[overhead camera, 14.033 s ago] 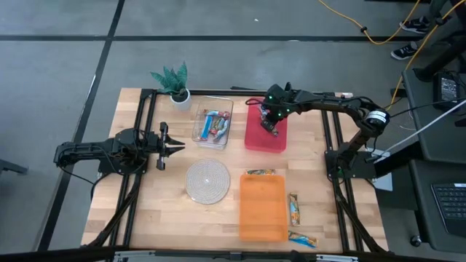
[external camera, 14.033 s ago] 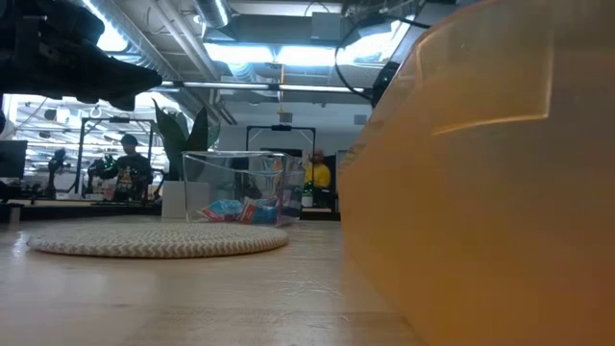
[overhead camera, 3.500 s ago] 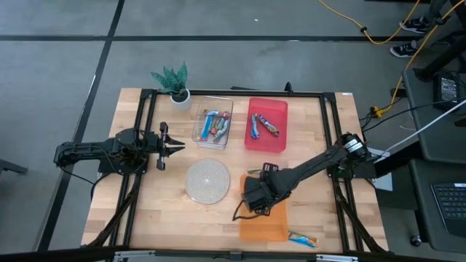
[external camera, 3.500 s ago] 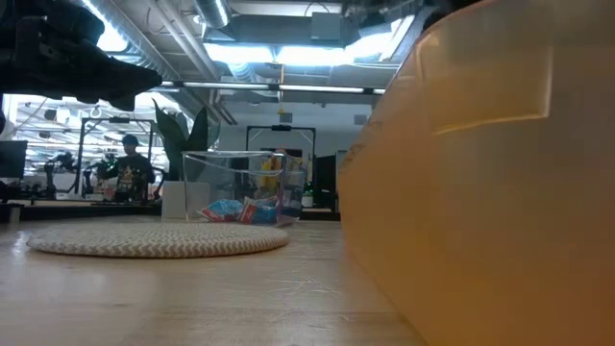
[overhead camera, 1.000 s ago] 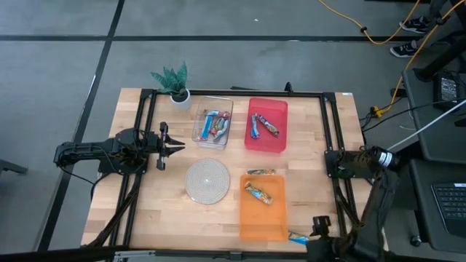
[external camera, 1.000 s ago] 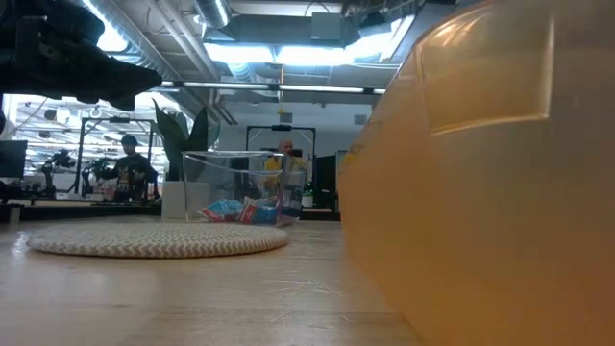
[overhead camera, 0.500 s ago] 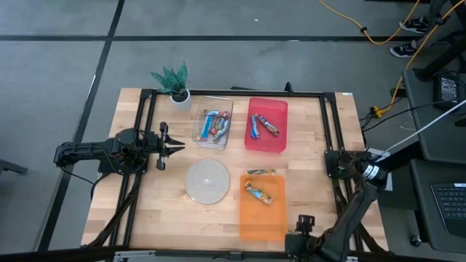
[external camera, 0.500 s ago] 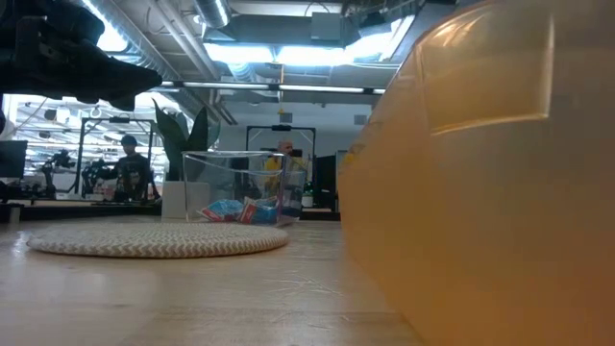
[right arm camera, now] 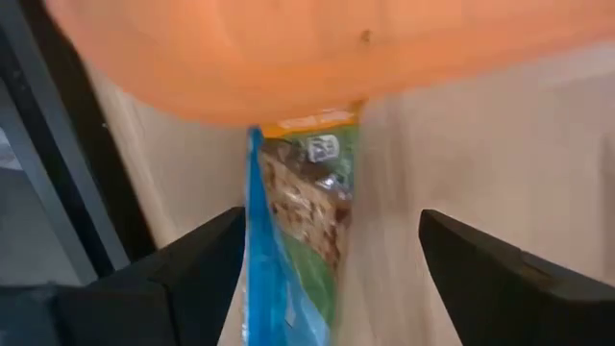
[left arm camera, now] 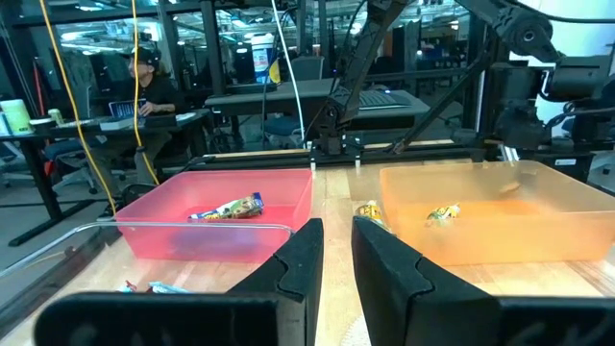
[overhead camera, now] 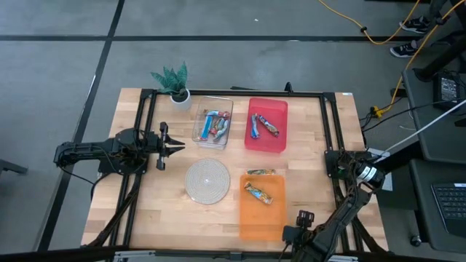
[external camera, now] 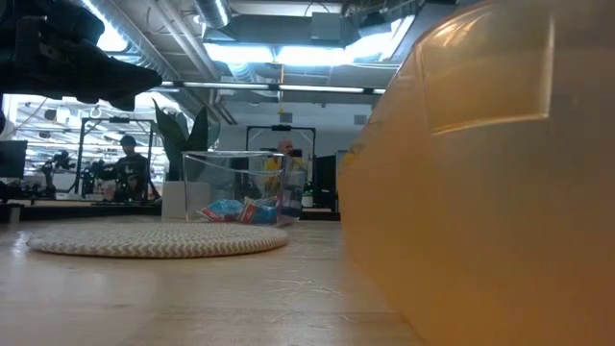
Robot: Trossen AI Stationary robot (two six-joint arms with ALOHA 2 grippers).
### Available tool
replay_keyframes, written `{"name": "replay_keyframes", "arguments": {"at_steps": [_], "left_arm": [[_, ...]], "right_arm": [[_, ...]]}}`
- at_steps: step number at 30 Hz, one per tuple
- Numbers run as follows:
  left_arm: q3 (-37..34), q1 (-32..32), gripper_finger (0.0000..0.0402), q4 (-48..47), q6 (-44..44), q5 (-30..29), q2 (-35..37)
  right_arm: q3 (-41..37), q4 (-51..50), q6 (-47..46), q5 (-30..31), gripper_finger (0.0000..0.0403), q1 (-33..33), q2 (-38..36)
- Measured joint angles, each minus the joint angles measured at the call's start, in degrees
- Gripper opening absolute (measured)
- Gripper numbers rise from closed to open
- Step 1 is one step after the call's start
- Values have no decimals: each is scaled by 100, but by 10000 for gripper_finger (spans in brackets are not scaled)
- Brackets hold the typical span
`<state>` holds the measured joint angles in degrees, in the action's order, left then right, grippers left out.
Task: Pick and place Granola Bars by type
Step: Put the yellow granola bar into the orange bin
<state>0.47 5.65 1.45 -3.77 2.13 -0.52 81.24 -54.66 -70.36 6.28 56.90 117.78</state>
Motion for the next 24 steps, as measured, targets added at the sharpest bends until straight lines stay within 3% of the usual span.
{"name": "replay_keyframes", "arguments": {"at_steps": [5, 17, 24], "left_arm": [[0, 0, 55, 0, 0, 1, -2], [0, 0, 55, 0, 0, 0, -2], [0, 0, 55, 0, 0, 1, 1]], "right_arm": [[-236, 468, 7, -78, 282, 0, -47], [-241, 580, -56, -206, 141, 2, -57], [-241, 536, -154, -417, 102, 4, -61]]}}
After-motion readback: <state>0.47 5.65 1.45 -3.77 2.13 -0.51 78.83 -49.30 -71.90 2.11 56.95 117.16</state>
